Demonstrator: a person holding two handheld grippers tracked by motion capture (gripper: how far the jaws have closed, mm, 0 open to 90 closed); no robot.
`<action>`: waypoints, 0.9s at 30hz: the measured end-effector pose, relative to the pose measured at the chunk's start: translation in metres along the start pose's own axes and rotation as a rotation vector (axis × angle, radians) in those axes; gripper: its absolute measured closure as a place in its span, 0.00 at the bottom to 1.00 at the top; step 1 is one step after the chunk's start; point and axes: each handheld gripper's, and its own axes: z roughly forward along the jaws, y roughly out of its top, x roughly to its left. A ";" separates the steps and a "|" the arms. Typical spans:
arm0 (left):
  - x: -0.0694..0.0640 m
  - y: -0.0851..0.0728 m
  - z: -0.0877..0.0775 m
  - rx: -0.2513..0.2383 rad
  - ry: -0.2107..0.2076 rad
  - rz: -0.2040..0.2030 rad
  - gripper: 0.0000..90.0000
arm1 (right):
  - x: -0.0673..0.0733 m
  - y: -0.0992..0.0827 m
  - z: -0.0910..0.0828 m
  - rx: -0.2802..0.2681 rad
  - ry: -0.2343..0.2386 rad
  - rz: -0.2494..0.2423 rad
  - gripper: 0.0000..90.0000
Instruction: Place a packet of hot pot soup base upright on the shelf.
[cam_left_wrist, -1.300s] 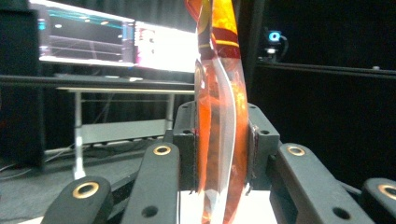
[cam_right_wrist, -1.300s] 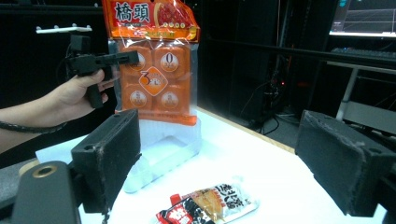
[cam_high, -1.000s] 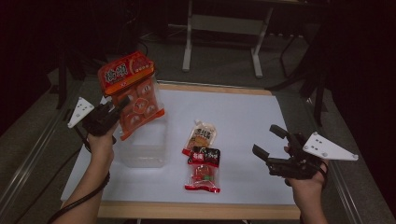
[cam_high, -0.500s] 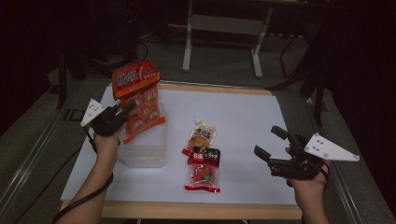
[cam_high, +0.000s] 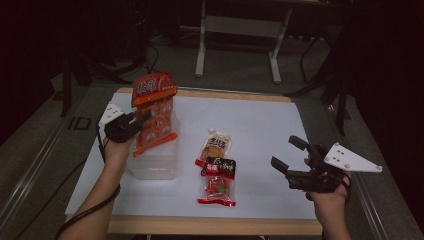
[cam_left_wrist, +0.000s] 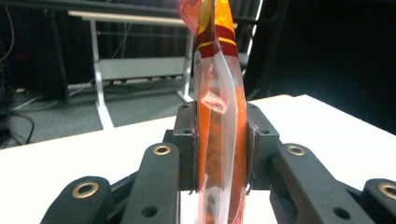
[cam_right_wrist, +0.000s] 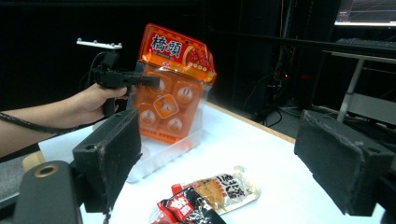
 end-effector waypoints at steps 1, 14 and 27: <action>0.000 -0.001 -0.001 -0.001 0.010 -0.004 0.79 | 0.000 0.000 0.000 0.003 0.002 -0.001 0.16; 0.010 -0.021 -0.015 -0.033 -0.013 -0.041 0.79 | 0.000 -0.003 0.000 0.015 0.001 -0.002 0.17; 0.021 -0.034 -0.018 -0.070 0.004 -0.083 0.79 | 0.001 -0.004 0.000 0.018 0.006 0.000 0.17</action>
